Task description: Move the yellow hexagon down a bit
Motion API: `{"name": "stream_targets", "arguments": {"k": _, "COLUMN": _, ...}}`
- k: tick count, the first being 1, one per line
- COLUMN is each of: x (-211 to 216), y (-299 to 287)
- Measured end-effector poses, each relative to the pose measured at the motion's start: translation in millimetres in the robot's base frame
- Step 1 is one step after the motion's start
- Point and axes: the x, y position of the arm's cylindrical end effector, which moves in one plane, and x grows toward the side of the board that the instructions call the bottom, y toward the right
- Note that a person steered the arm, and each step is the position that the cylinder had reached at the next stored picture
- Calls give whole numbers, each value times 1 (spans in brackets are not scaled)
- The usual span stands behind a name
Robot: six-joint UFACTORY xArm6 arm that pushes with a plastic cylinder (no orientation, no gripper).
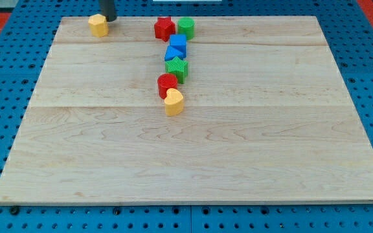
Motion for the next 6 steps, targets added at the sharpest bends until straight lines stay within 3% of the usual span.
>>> {"name": "stream_targets", "arguments": {"k": 2, "x": 68, "y": -14}}
{"name": "stream_targets", "arguments": {"k": 4, "x": 5, "y": -57}}
{"name": "stream_targets", "arguments": {"k": 5, "x": 51, "y": -61}}
{"name": "stream_targets", "arguments": {"k": 6, "x": 67, "y": 12}}
